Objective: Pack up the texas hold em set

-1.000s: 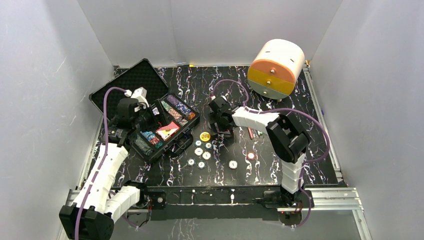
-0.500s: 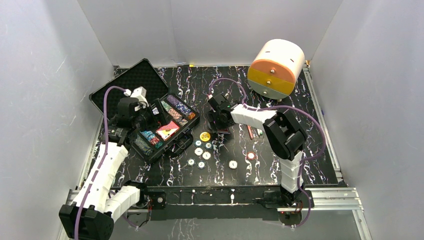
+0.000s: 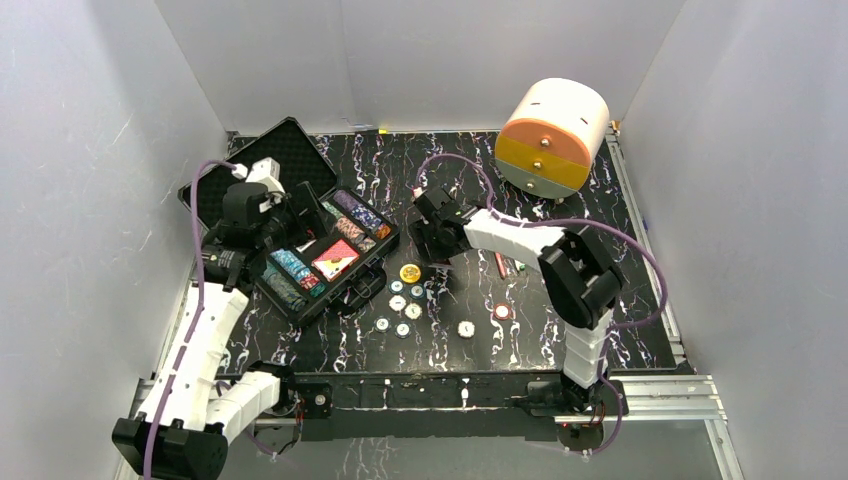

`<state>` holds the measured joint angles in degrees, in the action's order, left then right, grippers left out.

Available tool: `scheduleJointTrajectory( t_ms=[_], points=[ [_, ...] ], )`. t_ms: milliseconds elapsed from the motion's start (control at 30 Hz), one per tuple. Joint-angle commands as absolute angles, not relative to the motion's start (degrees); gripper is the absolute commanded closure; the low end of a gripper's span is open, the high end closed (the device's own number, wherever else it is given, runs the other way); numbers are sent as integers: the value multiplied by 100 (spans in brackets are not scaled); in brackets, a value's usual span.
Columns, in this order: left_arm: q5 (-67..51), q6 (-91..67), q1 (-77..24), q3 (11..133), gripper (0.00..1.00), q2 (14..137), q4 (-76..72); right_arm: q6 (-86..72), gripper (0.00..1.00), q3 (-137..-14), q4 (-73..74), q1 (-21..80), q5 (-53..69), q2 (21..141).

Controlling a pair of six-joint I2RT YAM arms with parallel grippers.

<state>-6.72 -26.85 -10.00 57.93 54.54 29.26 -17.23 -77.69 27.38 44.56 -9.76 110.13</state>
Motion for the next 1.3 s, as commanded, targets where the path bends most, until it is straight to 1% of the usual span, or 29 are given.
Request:
scheduleJointTrajectory(
  t_ms=[0, 100, 300, 533, 667, 833, 1033, 1267],
  points=[
    [45, -2580, -1023, 6412, 10, 5326, 3255, -2005, 42, -8020, 2588, 4717, -555, 10158],
    [811, -2644, -1028, 6825, 10, 5288, 3468, -2111, 42, -8307, 2349, 4946, -402, 10225],
    [1820, -2641, -1024, 7512, 10, 5141, 3673, -1967, 41, -9626, 2334, 5604, -510, 11160],
    [2280, -2424, -1028, 8065, 9, 5099, 3917, -1597, 41, -11403, 2751, 6213, -780, 12388],
    [2454, -2386, -1031, 8191, 9, 5079, 3998, -1424, 41, -12064, 3036, 6356, -886, 12946],
    [2460, -2351, -1045, 8220, 8, 5082, 4000, -1247, 40, -12424, 3190, 6390, -1100, 13332],
    [2310, -2431, -1062, 8085, 7, 5095, 3977, -1089, 39, -12459, 3092, 6393, -1330, 13570],
    [2250, -2435, -1063, 8009, 7, 5119, 3956, -947, 38, -12560, 2892, 6398, -1238, 13815]
  ],
)
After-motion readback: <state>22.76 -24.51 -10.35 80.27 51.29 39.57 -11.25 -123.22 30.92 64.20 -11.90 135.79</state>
